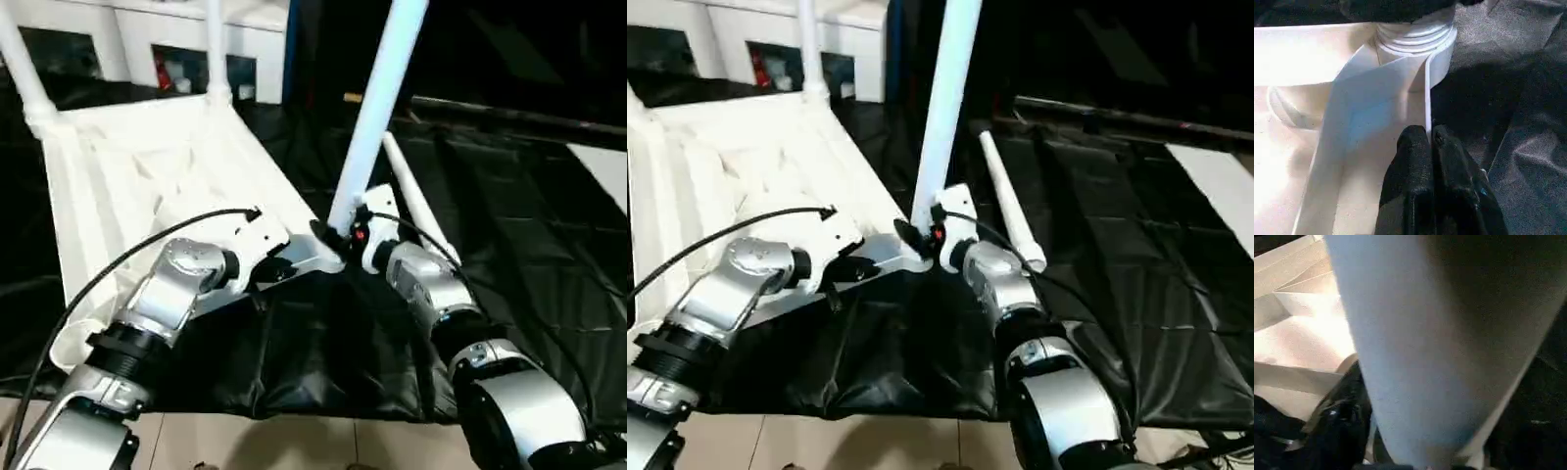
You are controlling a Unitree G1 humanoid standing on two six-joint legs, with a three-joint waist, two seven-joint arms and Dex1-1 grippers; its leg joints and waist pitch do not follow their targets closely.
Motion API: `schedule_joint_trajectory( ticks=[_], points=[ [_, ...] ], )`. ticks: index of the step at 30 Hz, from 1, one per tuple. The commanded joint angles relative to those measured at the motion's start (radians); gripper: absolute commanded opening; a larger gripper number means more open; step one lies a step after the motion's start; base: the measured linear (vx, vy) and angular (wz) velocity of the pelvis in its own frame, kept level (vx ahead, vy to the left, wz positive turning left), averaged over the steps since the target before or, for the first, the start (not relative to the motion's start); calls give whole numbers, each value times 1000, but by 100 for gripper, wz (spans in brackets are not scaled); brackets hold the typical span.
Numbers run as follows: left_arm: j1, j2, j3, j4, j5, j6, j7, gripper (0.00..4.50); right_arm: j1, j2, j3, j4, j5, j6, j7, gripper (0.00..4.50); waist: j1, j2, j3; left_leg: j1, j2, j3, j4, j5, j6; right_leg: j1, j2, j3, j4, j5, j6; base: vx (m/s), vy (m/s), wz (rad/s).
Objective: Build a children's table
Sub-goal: Rotate leg to tighten
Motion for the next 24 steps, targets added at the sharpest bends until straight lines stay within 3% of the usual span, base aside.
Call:
schedule_joint_trajectory(
  ticks=[1, 5, 10, 17, 19, 24],
  points=[
    [-7, -8, -4, -49, -16, -24, -6, 0, 21, 13, 29, 37, -24, 11, 35, 344, 5, 23, -57, 8, 5, 16, -64, -153, 9, 55, -52, 25, -59, -22, -230, 0, 0, 0],
    [-5, -1, -6, -49, -17, -33, -19, 0, 21, 7, 36, 37, -32, -10, 66, 374, 5, 23, -56, 11, 7, 19, -64, -175, 3, 52, -51, 25, -61, -52, -227, 0, 0, 0],
    [-2, 31, -10, -40, -32, -87, -89, 0, 25, -29, 65, 28, -64, -41, 130, 419, 7, 24, -57, 12, 7, 20, -62, -155, 10, 53, -51, 25, -58, -17, -235, 0, 0, 0],
    [14, 74, -21, -44, -63, -154, -200, 0, 44, -74, 72, -4, -54, -54, 280, 419, 12, 24, -57, 13, 9, 23, -60, -144, 31, 55, -51, 25, -54, 14, -253, 0, 0, 0],
    [19, 101, -35, -33, -72, -222, -271, 0, 59, -101, 82, -33, -40, -54, 395, 419, 17, 26, -57, 14, 9, 23, -59, -147, 36, 54, -51, 25, -55, 12, -255, 0, 0, 0],
    [22, 127, -49, -12, -86, -255, -354, 0, 81, -135, 105, -82, -23, -55, 522, 419, 30, 27, -58, 19, 11, 26, -58, -125, 47, 53, -51, 24, -48, 56, -268, 0, 0, 0]
  ],
)
